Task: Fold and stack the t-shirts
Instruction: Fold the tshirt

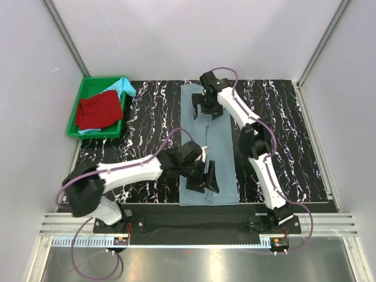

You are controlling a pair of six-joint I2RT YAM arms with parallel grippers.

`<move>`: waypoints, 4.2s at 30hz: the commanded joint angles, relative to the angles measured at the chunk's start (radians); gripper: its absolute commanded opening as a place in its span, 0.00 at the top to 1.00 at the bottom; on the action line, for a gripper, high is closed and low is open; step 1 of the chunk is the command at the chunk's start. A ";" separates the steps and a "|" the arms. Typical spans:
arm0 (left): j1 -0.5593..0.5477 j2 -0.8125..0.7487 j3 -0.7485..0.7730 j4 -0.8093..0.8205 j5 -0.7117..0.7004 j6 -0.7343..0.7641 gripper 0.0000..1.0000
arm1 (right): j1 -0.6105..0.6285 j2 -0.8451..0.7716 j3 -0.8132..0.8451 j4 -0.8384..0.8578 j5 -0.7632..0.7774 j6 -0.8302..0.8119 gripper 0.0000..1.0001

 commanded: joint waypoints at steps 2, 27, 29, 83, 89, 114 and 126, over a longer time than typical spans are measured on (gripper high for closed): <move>-0.002 -0.163 0.020 -0.070 -0.044 0.053 0.23 | 0.000 -0.227 -0.058 -0.041 -0.006 0.015 0.00; 0.484 -0.479 -0.130 -0.253 -0.018 0.187 0.25 | 0.064 -0.318 -0.600 0.093 0.024 0.142 0.00; 0.489 -0.488 -0.148 -0.253 -0.017 0.190 0.25 | 0.064 -0.293 -0.578 0.093 0.027 0.150 0.00; 0.164 -0.284 -0.546 0.114 -0.139 -0.238 0.44 | 0.000 -1.447 -1.982 0.294 -0.139 0.621 0.53; 0.161 -0.290 -0.541 0.068 -0.141 -0.240 0.44 | 0.003 -1.385 -1.959 0.284 -0.142 0.622 0.53; 0.147 -0.318 -0.451 -0.011 -0.175 -0.195 0.43 | 0.008 -1.370 -1.951 0.303 -0.150 0.645 0.65; 0.145 -0.281 -0.419 0.011 -0.211 -0.218 0.41 | 0.006 -1.380 -1.957 0.306 -0.156 0.647 0.65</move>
